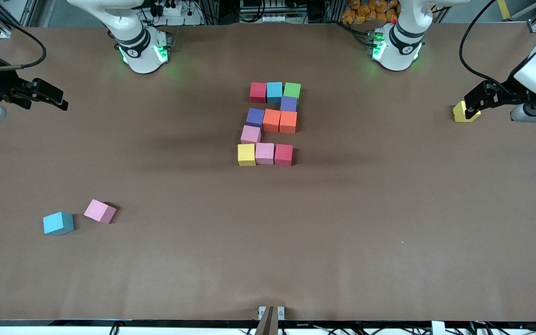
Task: Form number 2 with 11 blocks
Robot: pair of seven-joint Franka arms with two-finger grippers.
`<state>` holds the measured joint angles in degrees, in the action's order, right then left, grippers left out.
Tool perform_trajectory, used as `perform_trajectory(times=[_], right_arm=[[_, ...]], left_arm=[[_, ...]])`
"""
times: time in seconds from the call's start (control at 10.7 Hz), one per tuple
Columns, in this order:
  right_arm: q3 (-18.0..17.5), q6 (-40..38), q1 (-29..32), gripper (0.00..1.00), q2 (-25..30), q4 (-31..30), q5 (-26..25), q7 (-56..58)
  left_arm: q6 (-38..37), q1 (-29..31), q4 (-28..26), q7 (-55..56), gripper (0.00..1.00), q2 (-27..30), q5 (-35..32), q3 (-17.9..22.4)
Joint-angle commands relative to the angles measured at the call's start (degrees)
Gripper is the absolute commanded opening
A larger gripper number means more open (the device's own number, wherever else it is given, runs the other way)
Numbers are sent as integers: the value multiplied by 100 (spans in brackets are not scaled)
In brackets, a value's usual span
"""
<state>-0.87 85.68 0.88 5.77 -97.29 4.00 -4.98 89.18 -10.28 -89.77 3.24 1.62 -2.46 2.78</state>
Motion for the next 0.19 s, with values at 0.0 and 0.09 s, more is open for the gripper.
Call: perform_trajectory(times=[0.0,0.09], right_arm=[[-97,36,114,100,30,-45,-137,-38],[-97,71,114,100,12,-45,-137,-38]], left_arm=[[-138,-35,144,19,100,-30,122,65],[-138,-26,144,19,100,-30,236,74]])
